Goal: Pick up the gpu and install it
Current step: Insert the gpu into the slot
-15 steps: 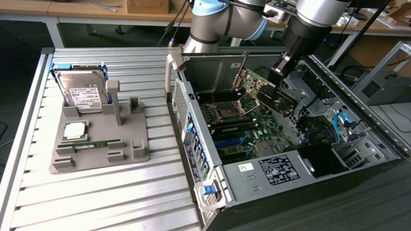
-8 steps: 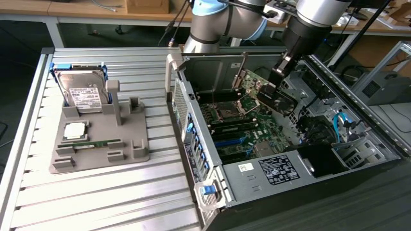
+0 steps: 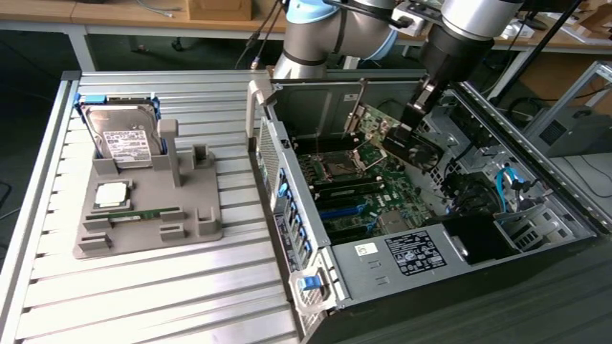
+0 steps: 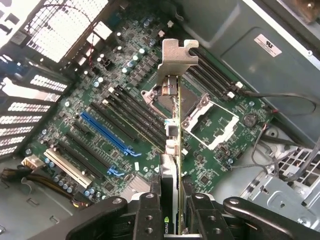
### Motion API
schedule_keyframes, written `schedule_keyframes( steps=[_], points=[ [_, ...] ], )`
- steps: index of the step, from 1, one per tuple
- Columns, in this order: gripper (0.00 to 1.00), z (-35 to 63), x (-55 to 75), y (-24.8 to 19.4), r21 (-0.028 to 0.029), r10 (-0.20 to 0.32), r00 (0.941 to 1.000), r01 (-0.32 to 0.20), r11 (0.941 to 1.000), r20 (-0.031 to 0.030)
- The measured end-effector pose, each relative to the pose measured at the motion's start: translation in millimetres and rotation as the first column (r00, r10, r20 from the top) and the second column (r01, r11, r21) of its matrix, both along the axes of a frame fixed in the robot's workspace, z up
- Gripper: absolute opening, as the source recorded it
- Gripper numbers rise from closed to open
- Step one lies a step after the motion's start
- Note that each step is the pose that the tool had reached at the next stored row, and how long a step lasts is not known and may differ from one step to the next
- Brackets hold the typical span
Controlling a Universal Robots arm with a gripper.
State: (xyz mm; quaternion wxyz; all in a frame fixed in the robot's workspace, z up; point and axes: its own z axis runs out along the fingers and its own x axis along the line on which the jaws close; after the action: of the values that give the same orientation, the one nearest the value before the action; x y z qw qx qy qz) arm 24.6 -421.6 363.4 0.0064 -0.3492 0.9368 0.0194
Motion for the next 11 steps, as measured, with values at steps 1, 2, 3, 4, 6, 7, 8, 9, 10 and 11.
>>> schedule_keyframes(
  steps=[1,2,3,4,6,7,8,9,10,11],
  points=[
    [0.27,0.0,0.0,0.0,0.0000,0.017,0.9999,-0.017,0.9999,0.0000],
    [0.27,0.0,0.0,0.0,-0.0001,0.036,0.9994,-0.036,0.9994,0.0000],
    [0.27,0.0,0.0,0.0,-0.0001,0.060,0.9982,-0.060,0.9982,0.0000],
    [0.27,0.0,0.0,0.0,0.0000,0.072,0.9974,-0.072,0.9974,0.0000],
    [0.27,0.0,0.0,0.0,0.0000,0.091,0.9958,-0.091,0.9958,0.0000],
    [0.27,0.0,0.0,0.0,-0.0001,0.103,0.9947,-0.103,0.9947,0.0000],
    [0.27,0.0,0.0,0.0,-0.0001,0.116,0.9932,-0.116,0.9932,0.0000],
    [0.27,0.0,0.0,0.0,-0.0001,0.128,0.9918,-0.128,0.9918,0.0000],
    [0.27,0.0,0.0,0.0,-0.0001,0.137,0.9906,-0.137,0.9906,0.0000],
    [0.27,0.0,0.0,0.0,-0.0001,0.147,0.9891,-0.147,0.9891,0.0000]
  ],
)
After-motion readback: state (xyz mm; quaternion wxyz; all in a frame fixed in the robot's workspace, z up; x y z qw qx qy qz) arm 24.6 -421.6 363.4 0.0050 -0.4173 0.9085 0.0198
